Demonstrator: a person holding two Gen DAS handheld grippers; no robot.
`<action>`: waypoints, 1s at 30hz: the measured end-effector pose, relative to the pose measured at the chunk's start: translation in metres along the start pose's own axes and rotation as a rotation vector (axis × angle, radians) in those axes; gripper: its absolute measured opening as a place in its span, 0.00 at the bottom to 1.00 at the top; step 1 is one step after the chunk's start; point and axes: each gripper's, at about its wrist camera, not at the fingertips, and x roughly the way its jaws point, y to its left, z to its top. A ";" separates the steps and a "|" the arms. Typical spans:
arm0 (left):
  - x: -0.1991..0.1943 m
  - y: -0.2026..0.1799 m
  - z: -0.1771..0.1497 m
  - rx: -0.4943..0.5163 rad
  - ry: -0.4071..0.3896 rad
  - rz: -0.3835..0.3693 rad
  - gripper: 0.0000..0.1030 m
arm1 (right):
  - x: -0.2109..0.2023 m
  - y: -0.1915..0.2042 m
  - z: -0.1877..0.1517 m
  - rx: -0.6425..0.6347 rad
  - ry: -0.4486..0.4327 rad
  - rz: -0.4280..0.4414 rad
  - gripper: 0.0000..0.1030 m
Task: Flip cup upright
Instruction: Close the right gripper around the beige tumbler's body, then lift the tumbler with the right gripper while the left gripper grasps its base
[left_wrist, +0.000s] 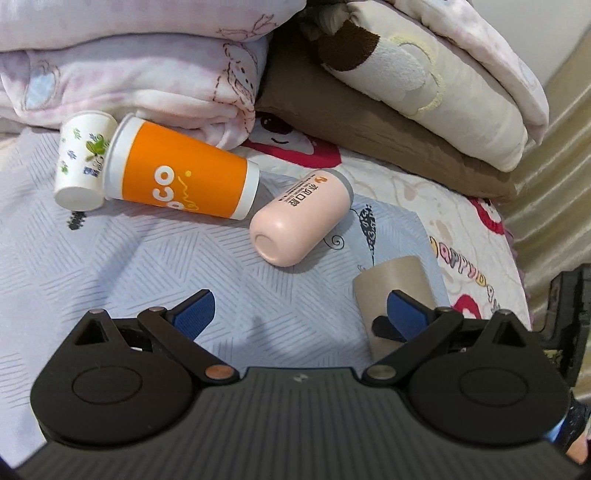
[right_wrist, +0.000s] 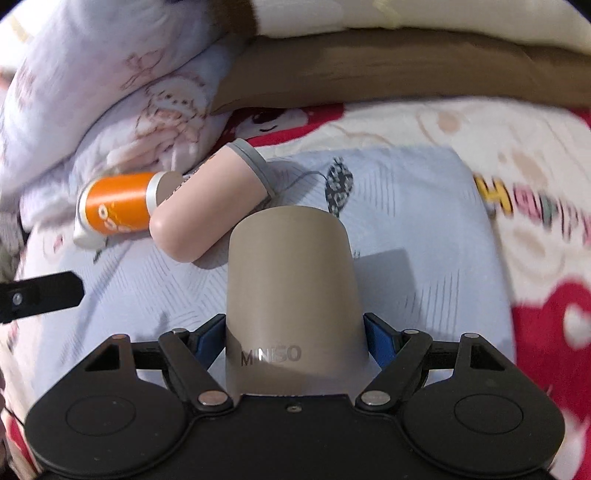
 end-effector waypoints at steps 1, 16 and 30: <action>-0.005 0.000 0.000 0.005 0.007 -0.005 0.98 | -0.001 -0.001 -0.003 0.037 0.007 0.016 0.80; -0.052 0.069 -0.028 -0.090 0.208 -0.097 0.98 | 0.006 0.065 -0.062 0.290 0.093 0.147 0.80; -0.017 0.100 -0.050 -0.207 0.176 -0.347 0.98 | 0.003 0.093 -0.080 0.175 0.140 0.164 0.91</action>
